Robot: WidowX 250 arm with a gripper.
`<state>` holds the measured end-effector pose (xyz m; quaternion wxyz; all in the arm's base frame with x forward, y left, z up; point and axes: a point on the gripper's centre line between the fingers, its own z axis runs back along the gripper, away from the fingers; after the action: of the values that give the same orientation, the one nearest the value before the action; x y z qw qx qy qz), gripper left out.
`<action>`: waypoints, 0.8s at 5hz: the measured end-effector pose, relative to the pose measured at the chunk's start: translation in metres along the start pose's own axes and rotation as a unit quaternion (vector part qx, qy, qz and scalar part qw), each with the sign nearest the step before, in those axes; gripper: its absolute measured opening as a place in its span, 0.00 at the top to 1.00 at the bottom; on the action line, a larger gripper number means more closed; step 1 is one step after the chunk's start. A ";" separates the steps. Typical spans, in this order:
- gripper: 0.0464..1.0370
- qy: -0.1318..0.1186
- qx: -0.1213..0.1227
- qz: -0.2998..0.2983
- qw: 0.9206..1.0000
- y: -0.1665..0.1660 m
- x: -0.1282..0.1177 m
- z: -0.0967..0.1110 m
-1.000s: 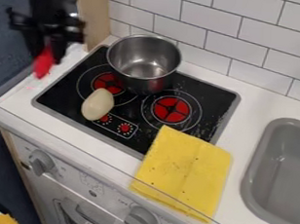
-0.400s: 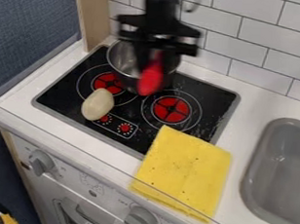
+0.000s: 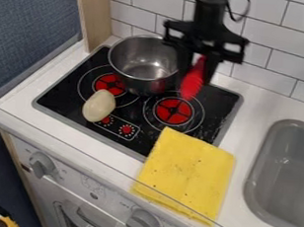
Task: Move the red object to the right side of the right burner
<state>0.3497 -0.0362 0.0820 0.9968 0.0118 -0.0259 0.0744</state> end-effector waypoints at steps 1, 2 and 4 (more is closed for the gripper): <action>0.64 0.004 0.009 0.007 1.000 -0.002 0.007 -0.019; 0.64 0.016 0.017 0.015 1.000 -0.002 0.009 -0.042; 0.64 0.039 0.015 0.020 0.999 -0.005 0.004 -0.070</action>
<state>0.3581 -0.0383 0.0123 0.9951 0.0239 0.0141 0.0951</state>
